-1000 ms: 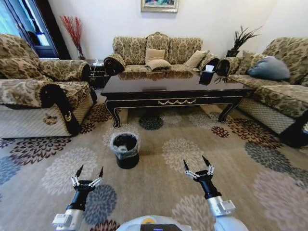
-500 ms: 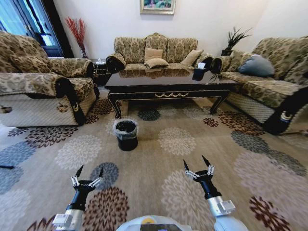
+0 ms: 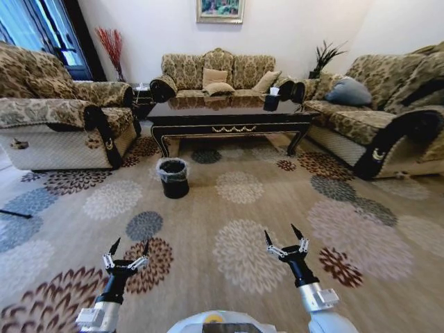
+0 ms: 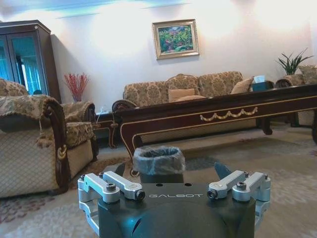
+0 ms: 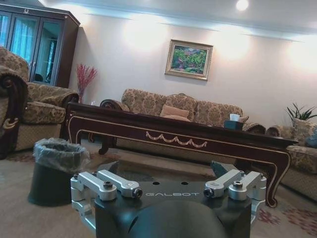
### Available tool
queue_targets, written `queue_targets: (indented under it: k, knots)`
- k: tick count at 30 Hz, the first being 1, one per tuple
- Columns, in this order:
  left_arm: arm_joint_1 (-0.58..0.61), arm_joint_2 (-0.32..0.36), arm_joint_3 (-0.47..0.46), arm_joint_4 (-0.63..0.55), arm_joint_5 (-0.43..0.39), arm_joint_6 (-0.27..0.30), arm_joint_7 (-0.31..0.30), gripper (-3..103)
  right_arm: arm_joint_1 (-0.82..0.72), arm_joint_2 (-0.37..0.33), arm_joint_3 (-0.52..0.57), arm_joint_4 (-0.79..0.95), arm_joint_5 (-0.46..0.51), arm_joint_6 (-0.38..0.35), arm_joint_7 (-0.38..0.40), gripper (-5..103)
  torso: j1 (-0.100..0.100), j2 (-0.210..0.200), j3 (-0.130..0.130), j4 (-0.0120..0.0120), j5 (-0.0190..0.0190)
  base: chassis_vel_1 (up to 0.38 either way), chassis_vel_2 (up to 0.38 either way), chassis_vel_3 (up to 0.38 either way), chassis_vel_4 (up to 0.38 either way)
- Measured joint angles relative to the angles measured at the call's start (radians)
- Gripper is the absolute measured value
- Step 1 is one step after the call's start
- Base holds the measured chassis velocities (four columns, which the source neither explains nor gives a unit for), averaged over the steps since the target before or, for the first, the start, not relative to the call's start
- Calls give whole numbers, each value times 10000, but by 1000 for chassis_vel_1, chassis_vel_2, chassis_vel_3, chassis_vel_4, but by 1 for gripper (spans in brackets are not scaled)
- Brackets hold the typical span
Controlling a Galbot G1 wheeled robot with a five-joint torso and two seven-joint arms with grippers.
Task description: Move to the front of the table and pick up the trash from the floor, then place it into the trash bin.
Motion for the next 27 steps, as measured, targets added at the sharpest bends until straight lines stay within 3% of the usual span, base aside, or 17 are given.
queue_targets:
  k: [10,27]
  knots:
    - [3,0,-3,1,0,-1,0,100,-10,0,0,0,0,0,0,100,-3,3,-7,-3,-6,279,-325,-277,331]
    - [-1,1,-3,1,0,-1,0,100,0,0,0,0,0,-1,0,100,1,0,0,-2,-5,14,1,-11,15]
